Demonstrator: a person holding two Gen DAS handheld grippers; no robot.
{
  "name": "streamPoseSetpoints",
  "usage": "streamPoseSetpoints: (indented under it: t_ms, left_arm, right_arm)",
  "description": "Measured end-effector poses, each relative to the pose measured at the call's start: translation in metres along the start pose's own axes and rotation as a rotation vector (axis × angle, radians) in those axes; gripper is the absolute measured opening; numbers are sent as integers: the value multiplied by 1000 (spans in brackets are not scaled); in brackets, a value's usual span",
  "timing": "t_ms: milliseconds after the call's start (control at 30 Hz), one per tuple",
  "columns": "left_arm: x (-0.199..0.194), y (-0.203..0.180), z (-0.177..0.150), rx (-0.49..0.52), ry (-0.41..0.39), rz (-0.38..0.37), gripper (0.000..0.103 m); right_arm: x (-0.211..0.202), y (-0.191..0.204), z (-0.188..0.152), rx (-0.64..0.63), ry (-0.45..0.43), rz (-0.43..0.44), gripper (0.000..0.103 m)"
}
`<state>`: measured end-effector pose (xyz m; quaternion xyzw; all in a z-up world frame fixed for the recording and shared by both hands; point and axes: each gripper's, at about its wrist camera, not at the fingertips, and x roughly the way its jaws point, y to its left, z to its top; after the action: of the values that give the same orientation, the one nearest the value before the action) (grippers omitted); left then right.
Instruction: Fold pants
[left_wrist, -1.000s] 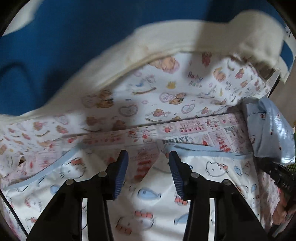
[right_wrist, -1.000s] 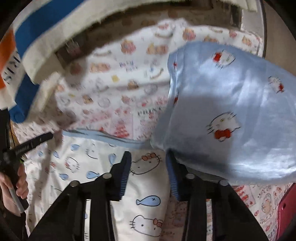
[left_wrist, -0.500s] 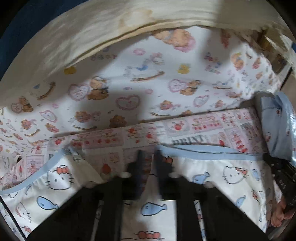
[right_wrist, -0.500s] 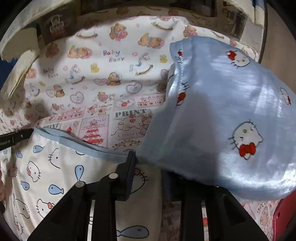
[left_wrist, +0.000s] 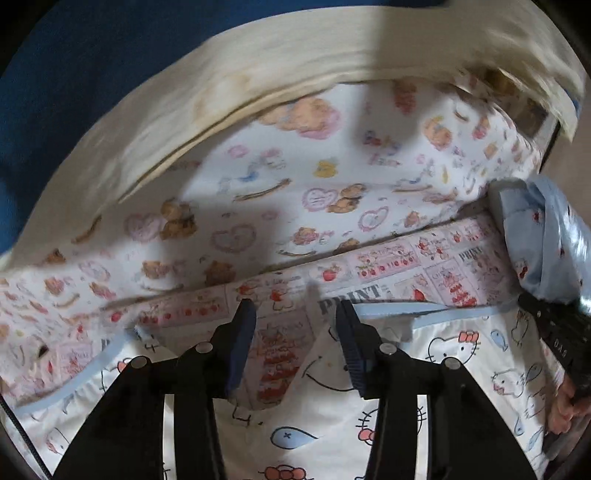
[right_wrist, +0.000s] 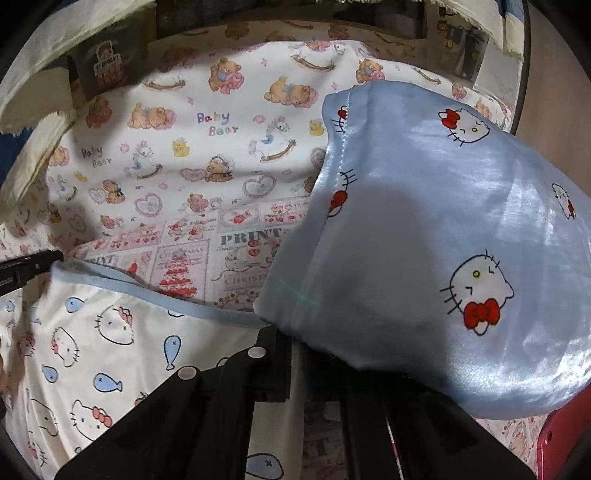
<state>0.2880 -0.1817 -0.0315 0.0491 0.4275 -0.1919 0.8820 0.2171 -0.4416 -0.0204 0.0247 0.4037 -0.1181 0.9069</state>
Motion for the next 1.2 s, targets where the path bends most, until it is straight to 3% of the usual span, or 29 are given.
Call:
streamPoseSetpoints:
  t_ms: [267,433,600,700,900,1033,1200]
  left_arm:
    - [-15,-2,1,-18,-21,-27,45]
    - [-28,4,2,-20,-28,-92,45]
    - [-20,-4,-11,2,44,-133,48]
    - [-10,-12,-18,30,65,-75,47]
    - [6,-8,-15,-39,84,-120,8]
    - [6,-5,-10,-54,43,-42,5]
    - [9,12,1,-120,31,-23,5]
  right_arm:
    - [0,-2,1,4,-9,4,4]
    - [-1,-4,1,7,-5,13,4]
    - [-2,-4,1,11,-5,22,4]
    - [-2,-4,0,16,-1,30,4]
    - [-2,-3,-1,2,-4,23,4]
    - [-2,-3,-1,7,-4,27,4]
    - [1,-5,0,27,0,64,4]
